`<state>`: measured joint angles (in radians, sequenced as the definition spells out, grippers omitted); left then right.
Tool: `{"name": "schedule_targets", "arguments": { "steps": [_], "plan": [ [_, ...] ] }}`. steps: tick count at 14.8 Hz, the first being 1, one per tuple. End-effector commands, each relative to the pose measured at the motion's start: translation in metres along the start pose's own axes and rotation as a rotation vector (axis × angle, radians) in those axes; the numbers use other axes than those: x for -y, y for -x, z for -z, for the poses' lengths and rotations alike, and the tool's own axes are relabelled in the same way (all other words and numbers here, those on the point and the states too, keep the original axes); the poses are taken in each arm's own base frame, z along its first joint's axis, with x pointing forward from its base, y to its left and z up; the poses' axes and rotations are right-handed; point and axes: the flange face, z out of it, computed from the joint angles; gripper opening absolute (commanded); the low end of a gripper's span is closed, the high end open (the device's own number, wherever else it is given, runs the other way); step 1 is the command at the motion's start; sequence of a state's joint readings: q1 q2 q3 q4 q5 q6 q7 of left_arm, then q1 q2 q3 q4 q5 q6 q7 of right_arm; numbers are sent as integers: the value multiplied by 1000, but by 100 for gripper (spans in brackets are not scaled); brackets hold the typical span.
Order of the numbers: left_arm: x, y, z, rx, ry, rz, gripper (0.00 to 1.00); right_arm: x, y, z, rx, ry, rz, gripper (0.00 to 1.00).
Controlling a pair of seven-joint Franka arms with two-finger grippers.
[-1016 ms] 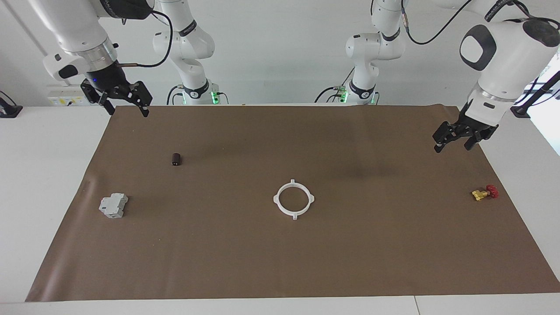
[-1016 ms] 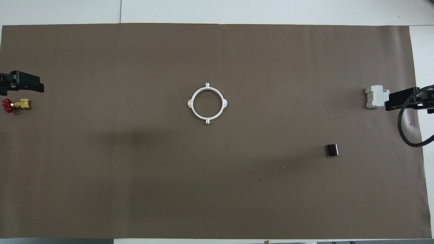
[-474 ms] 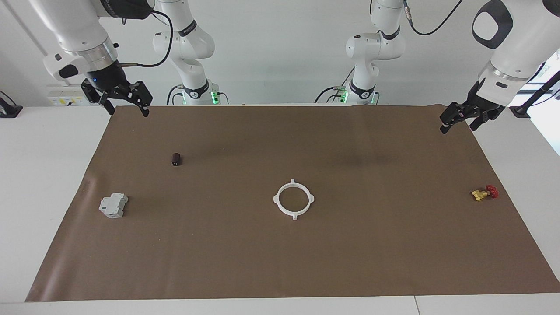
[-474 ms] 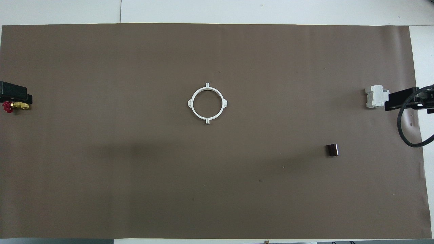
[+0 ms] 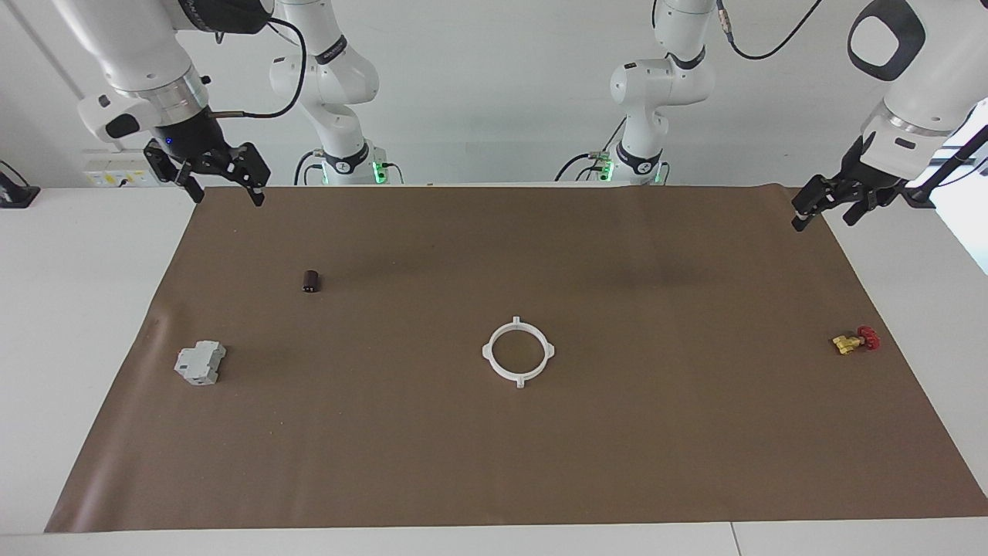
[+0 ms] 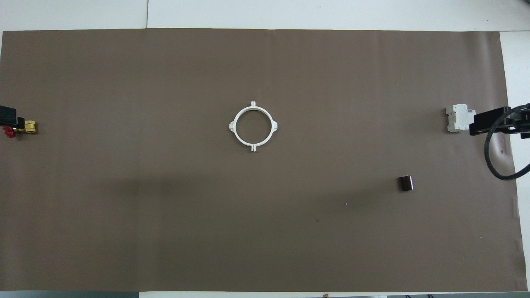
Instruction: Assemble drain pipe with both arms
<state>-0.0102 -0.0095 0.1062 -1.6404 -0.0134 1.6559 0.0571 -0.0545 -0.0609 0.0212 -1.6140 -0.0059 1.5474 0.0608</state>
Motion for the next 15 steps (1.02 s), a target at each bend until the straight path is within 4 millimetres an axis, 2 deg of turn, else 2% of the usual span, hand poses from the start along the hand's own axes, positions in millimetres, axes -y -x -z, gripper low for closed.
{"name": "schedule_targets", "arguments": {
  "steps": [1, 15],
  "plan": [
    [-2, 0, 5, -20, 6, -18, 100, 0, 5, 1, -16, -20, 27, 100],
    [-13, 5, -8, 7, 9, -38, 100, 0, 5, 1, -16, -20, 27, 100]
  ]
}}
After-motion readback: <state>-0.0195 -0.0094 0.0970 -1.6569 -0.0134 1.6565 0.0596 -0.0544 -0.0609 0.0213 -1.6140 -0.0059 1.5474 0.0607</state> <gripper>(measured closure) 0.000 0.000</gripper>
